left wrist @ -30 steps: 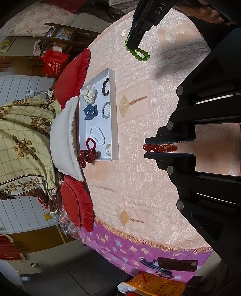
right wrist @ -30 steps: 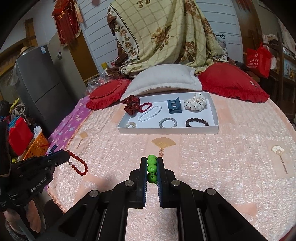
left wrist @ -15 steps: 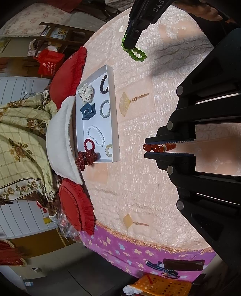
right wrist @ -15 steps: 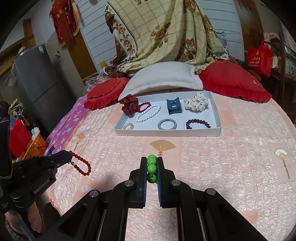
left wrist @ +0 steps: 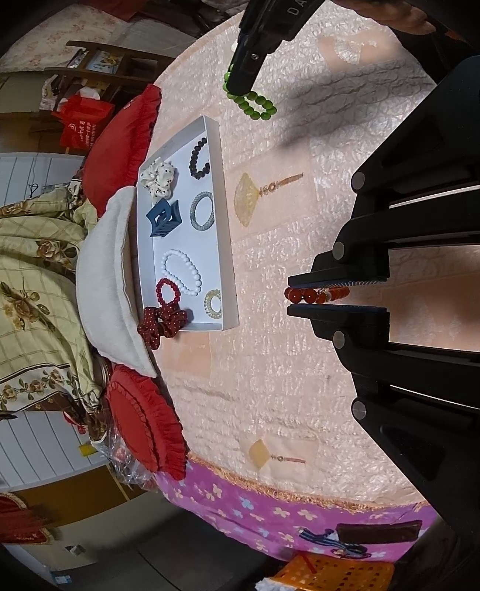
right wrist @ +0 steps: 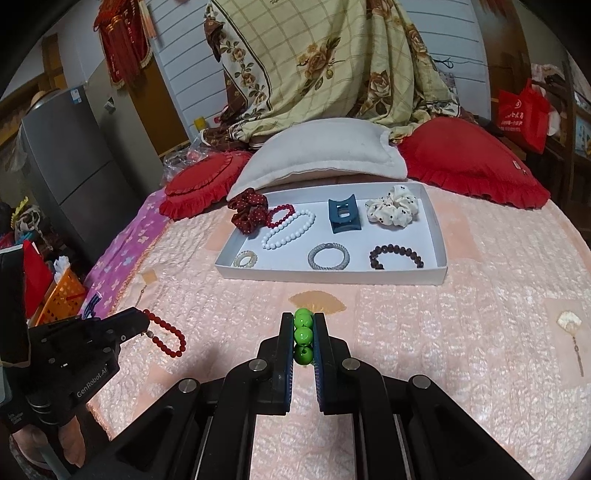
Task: Organize jewelry
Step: 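Carry the green beads with the right tool while the left tool carries the red bracelet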
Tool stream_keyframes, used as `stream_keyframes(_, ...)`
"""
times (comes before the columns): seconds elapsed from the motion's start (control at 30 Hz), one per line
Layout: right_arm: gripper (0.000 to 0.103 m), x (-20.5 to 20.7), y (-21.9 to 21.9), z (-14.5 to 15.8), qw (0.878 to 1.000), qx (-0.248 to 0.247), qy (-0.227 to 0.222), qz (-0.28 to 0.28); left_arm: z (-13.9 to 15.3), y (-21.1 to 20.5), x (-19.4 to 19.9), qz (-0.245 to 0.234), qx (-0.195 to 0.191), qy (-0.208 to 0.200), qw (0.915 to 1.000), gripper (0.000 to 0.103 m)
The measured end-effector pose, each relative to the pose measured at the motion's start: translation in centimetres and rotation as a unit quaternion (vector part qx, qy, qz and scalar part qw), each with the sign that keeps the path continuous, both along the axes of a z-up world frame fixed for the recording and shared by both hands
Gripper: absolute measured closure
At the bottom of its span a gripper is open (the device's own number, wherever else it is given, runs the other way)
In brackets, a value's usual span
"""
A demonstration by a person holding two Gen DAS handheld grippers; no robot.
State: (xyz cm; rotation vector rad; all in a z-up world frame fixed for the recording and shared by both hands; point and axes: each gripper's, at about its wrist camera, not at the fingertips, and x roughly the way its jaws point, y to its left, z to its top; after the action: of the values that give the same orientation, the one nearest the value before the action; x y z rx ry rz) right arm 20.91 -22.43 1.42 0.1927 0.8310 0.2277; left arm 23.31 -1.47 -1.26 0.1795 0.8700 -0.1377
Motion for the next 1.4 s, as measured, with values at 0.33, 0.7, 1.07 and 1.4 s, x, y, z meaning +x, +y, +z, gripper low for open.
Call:
stream_keyframes(0.33,0.094,2.4,0.0,-0.3,1.0,-0.008,0.0,0.0,-0.8,-0.3,2.5,0.004,0.018,-0.001,0.9998,0.096)
stream_keyframes(0.7,0.094,3.9,-0.8,-0.1,1.0,-0.021,-0.003,-0.003,-1.6,-0.3,3.9,0.006,0.02,0.008,0.9998,0.096)
stream_keyframes(1.07,0.094,5.3,-0.4,0.2,0.999,-0.045,-0.008,0.007,-1.0,-0.6,5.8,0.007,0.031,-0.004,0.9995,0.096)
stream_keyframes(1.4,0.095,7.6,-0.6,0.5,0.998,-0.06,-0.014,0.008,-0.4,-1.3,7.9,0.002,0.051,-0.021,0.9985,0.096)
